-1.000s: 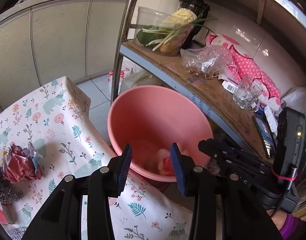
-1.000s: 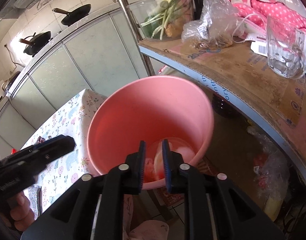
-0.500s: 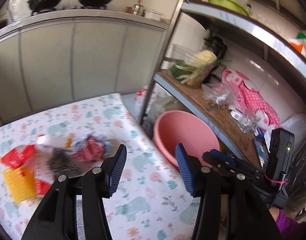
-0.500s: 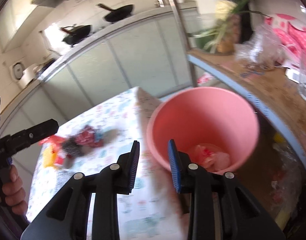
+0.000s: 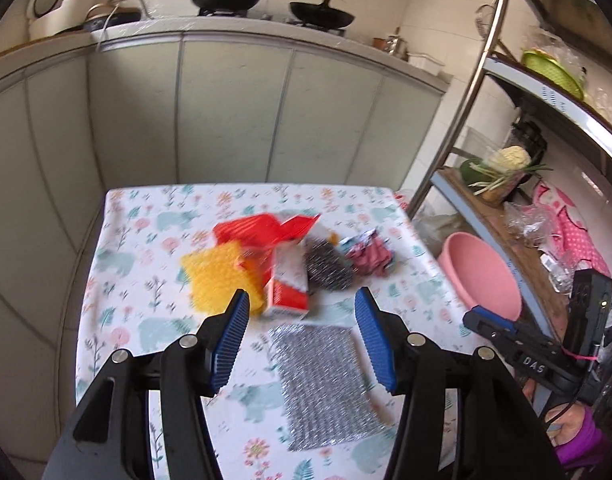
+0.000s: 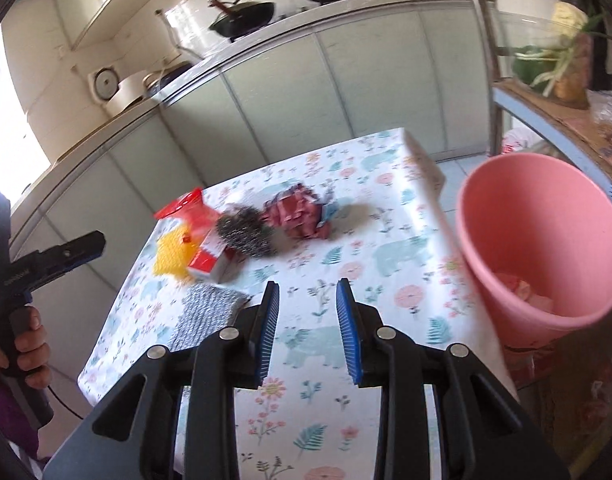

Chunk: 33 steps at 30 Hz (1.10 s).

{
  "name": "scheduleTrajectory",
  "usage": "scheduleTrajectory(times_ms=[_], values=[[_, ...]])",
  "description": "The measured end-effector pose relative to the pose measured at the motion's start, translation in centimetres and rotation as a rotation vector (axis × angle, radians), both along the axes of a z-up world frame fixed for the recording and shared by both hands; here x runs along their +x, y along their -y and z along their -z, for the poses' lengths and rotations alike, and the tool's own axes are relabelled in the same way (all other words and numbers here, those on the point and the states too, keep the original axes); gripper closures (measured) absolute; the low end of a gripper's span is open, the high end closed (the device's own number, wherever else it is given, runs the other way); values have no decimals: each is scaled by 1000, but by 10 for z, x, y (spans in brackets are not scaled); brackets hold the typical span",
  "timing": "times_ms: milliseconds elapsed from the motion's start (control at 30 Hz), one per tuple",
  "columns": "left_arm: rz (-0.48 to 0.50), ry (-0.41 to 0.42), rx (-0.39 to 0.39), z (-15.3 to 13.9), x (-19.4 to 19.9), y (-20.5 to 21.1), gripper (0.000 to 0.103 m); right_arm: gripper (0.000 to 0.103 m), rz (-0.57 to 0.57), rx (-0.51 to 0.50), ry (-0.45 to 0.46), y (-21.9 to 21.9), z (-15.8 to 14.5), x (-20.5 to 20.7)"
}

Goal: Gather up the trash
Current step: 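Move both grippers back over the table, then grasp the yellow foam net with the left gripper while the right gripper grasps the red plastic bag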

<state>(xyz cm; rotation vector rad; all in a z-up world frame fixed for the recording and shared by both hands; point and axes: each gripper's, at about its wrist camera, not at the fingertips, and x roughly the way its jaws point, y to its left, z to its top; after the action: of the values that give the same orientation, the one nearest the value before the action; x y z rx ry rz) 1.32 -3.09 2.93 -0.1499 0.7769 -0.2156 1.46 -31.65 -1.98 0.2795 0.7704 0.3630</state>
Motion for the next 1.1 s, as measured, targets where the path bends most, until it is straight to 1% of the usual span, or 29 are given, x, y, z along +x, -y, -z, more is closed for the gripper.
scheduleTrajectory(times_ms=[133, 267, 333, 567, 667, 733, 833, 933, 967, 1000, 1033, 1067, 1100], values=[[-34, -4, 17, 12, -3, -8, 49, 73, -49, 16, 36, -10, -5, -2], [-52, 13, 56, 17, 1, -12, 49, 73, -54, 18, 56, -13, -8, -2], [-68, 5, 59, 21, 8, -18, 49, 73, -64, 12, 65, -16, -8, -2], [-139, -83, 58, 51, 46, -39, 49, 73, -83, -25, -6, -27, 2, 22], [-165, -114, 44, 65, 62, -48, 49, 73, -94, -58, -15, -35, 3, 33], [-174, -137, 19, 74, 71, -54, 49, 73, -102, -87, -11, -40, 3, 39], [-176, -159, -5, 83, 81, -58, 49, 73, -97, -95, 1, -42, 2, 48], [-164, -164, -26, 88, 86, -58, 49, 73, -85, -102, 0, -43, 3, 59], [-164, -159, -24, 90, 86, -57, 50, 73, -79, -105, -2, -42, 4, 63], [-160, -153, -23, 90, 86, -57, 55, 72, -75, -106, -5, -41, 5, 66], [-155, -150, -18, 91, 86, -57, 56, 72, -71, -106, -6, -40, 5, 70], [-154, -149, -12, 92, 86, -56, 60, 71, -67, -105, -8, -40, 6, 73], [-152, -148, -5, 93, 86, -56, 70, 71, -64, -102, -14, -39, 7, 77]])
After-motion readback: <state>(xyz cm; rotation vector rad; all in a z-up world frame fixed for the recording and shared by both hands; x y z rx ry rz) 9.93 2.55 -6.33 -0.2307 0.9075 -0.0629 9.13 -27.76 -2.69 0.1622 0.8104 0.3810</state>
